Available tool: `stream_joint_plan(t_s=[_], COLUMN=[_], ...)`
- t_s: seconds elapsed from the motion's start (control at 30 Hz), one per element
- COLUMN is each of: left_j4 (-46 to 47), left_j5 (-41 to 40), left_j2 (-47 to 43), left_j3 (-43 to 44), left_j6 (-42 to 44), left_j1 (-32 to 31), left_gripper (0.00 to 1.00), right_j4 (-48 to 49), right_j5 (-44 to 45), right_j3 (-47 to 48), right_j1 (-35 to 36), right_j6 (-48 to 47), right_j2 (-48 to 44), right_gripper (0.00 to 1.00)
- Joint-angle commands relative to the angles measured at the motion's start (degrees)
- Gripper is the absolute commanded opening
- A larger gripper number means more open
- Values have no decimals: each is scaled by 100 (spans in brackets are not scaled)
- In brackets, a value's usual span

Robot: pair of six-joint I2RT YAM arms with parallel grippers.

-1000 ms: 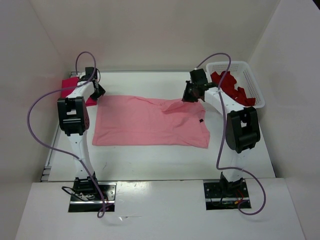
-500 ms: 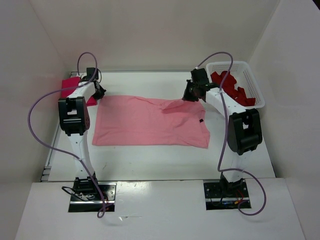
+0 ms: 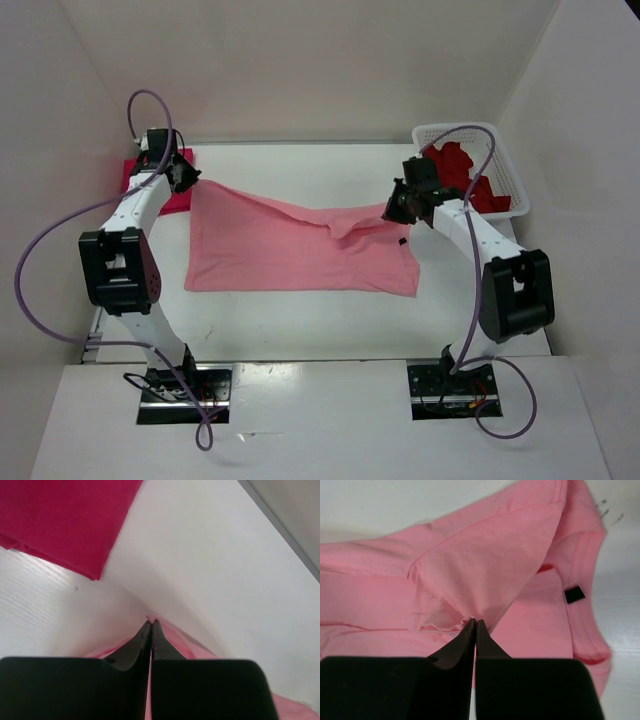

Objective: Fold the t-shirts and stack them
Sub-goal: Fold the other side of the tshirt into a rectangle

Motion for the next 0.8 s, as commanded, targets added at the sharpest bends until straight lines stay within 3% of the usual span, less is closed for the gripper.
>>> stream_joint_plan(t_s=[0.0,0.37,0.6,0.7,0.77], left_j4=[102,58,-135,-381,-381], left_j5=[126,320,258,258,397], left_j2=[-430,-1055,-1380,-1433,-1503], left_j3=[-361,-1548,-2233,-2418,-2471], left_j6=[205,328,381,328,328], left_j1=[90,327,380,503,678], left_gripper=[0,0,1,9,20], right_j4=[-12,-750,-1400,-1602,-1717], right_j5=[-11,50,129,77,-37], right_j3=[-354,-1270,-1454,-1402,-1349], right_j1=[-114,-405,-405,-405,-405], right_j6=[68,68,121,68,68], right_j2=[-609,-1970,-2174,-2104,-2016], right_gripper=[0,0,0,4,8])
